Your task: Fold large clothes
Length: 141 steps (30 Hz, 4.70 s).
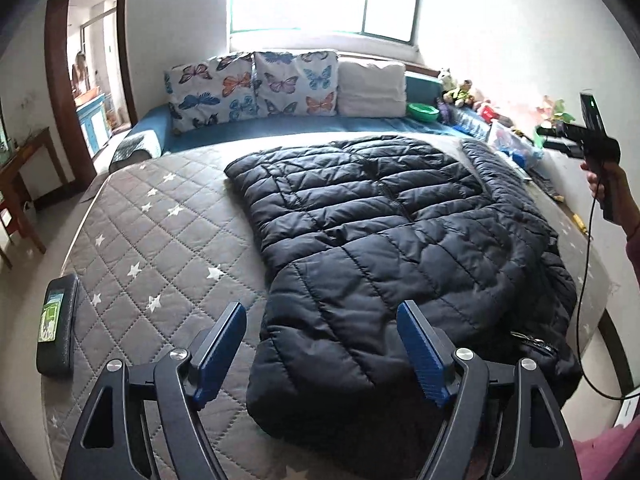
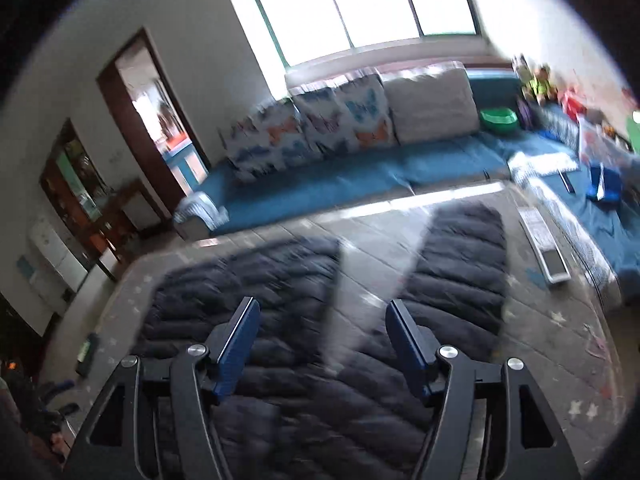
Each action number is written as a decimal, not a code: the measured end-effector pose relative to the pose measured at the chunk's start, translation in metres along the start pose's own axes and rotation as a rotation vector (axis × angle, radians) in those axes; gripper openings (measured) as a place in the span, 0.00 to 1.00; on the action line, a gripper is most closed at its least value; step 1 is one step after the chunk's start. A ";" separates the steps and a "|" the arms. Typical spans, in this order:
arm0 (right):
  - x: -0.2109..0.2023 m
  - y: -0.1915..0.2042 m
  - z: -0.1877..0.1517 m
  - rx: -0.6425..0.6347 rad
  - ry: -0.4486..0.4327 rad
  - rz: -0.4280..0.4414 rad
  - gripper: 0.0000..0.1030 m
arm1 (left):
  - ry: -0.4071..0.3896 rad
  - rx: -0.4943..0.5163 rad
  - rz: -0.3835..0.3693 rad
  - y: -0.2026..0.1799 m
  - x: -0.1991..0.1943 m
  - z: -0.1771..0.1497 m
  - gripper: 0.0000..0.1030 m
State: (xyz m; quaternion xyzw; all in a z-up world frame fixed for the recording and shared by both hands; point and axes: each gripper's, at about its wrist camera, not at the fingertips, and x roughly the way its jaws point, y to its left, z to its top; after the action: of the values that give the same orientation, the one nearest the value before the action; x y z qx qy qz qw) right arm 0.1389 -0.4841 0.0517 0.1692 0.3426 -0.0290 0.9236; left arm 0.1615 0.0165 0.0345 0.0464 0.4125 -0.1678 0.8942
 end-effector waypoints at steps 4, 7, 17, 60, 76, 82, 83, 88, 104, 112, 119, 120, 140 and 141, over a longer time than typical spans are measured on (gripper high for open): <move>0.027 -0.053 0.001 0.083 0.043 -0.046 0.70 | 0.039 -0.009 0.030 -0.009 0.016 0.013 0.80; 0.053 -0.098 0.001 0.148 0.078 -0.071 0.70 | 0.062 -0.011 0.049 -0.018 0.027 0.022 0.81; 0.115 -0.188 -0.006 0.372 0.094 0.022 0.70 | 0.154 -0.002 0.114 -0.028 0.064 0.036 0.81; 0.010 0.288 -0.187 -0.539 0.202 0.309 0.44 | -0.166 -0.028 -0.047 0.019 -0.062 -0.029 0.81; 0.004 0.176 -0.114 -0.370 0.125 0.100 0.66 | -0.098 0.129 -0.211 -0.074 0.025 0.068 1.00; 0.027 0.131 -0.128 -0.250 0.190 0.112 0.66 | 0.020 0.112 -0.213 -0.066 0.071 0.036 0.86; 0.028 0.127 -0.132 -0.248 0.193 0.118 0.66 | 0.028 0.107 -0.209 -0.063 0.077 0.026 0.86; 0.032 0.117 -0.155 -0.268 0.191 0.131 0.69 | -0.005 0.106 -0.187 -0.059 0.084 -0.006 0.86; 0.013 0.171 -0.129 -0.445 0.164 0.036 0.69 | -0.010 0.137 -0.138 -0.061 0.094 -0.021 0.87; 0.080 0.187 -0.139 -0.474 0.264 0.010 0.73 | -0.016 0.133 -0.143 -0.061 0.093 -0.023 0.87; 0.086 0.178 -0.153 -0.480 0.274 0.006 0.73 | -0.017 0.143 -0.128 -0.064 0.096 -0.024 0.87; 0.082 0.180 -0.152 -0.494 0.274 0.000 0.73 | -0.017 0.145 -0.126 -0.065 0.095 -0.025 0.87; 0.039 0.195 -0.180 -0.594 0.294 -0.065 0.76 | -0.018 0.155 -0.107 -0.066 0.100 -0.026 0.88; 0.033 0.201 -0.175 -0.593 0.279 -0.063 0.76 | -0.019 0.155 -0.107 -0.066 0.100 -0.026 0.88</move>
State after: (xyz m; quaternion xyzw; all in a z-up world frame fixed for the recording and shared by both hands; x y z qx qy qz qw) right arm 0.0889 -0.2354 -0.0341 -0.1153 0.4647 0.0668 0.8754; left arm 0.1807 -0.0658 -0.0541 0.0917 0.3917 -0.2470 0.8816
